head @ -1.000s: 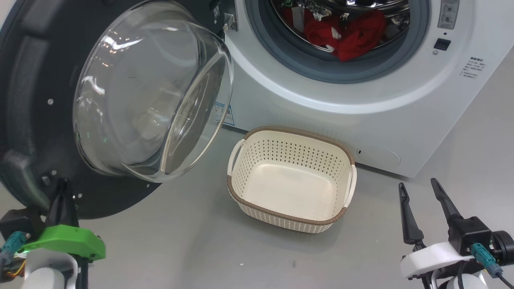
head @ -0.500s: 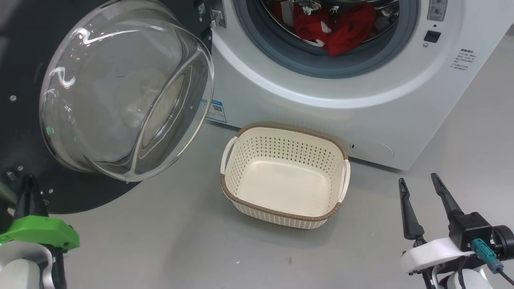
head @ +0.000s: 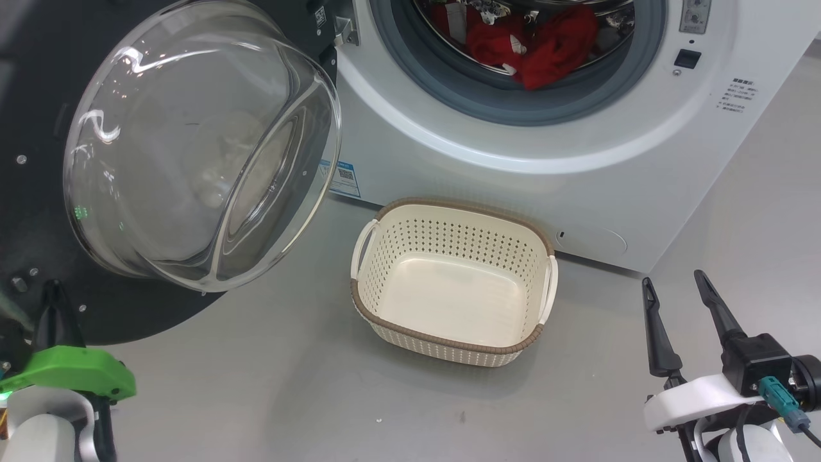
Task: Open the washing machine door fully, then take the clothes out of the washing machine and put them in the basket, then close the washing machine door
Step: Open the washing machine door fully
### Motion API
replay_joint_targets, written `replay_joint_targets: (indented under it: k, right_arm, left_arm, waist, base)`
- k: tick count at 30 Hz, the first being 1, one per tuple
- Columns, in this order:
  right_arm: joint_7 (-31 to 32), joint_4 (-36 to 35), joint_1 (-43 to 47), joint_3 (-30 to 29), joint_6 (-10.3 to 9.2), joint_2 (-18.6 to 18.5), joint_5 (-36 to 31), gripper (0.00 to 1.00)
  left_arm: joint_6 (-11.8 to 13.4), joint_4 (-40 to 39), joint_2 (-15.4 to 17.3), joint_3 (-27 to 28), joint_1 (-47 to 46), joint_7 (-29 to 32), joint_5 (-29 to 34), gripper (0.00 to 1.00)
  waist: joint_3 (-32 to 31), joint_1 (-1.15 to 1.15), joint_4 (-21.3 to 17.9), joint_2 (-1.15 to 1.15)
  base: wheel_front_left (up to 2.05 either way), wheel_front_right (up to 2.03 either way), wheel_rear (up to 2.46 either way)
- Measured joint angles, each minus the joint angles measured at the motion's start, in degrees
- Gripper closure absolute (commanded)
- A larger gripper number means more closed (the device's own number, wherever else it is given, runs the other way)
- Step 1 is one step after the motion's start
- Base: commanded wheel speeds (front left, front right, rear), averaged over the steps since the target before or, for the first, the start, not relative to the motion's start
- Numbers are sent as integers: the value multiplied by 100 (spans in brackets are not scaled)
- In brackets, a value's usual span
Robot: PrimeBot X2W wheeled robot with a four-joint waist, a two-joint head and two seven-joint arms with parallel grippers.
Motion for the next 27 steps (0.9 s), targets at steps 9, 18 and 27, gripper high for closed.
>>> replay_joint_targets:
  k: [9, 18, 27]
  right_arm:
    - [0, 16, 0, 9, 32, 19, 0, 0]
    - [-1, 56, 3, 110, 52, 35, 0, 0]
    - [-1, 58, 4, 241, 85, 65, 7, 0]
  left_arm:
    - [-73, -847, -298, -64, 455, -18, 361, 100]
    - [-314, -1541, -622, -514, 1246, -18, 762, 100]
    - [-528, -1912, -680, -942, 1567, -18, 987, 100]
  waist:
    - [-43, 0, -41, 0]
    - [-161, 0, -186, 0]
    - [-239, 0, -509, 0]
  base:
    - [0, 0, 0]
    - [0, 0, 0]
    - [0, 0, 0]
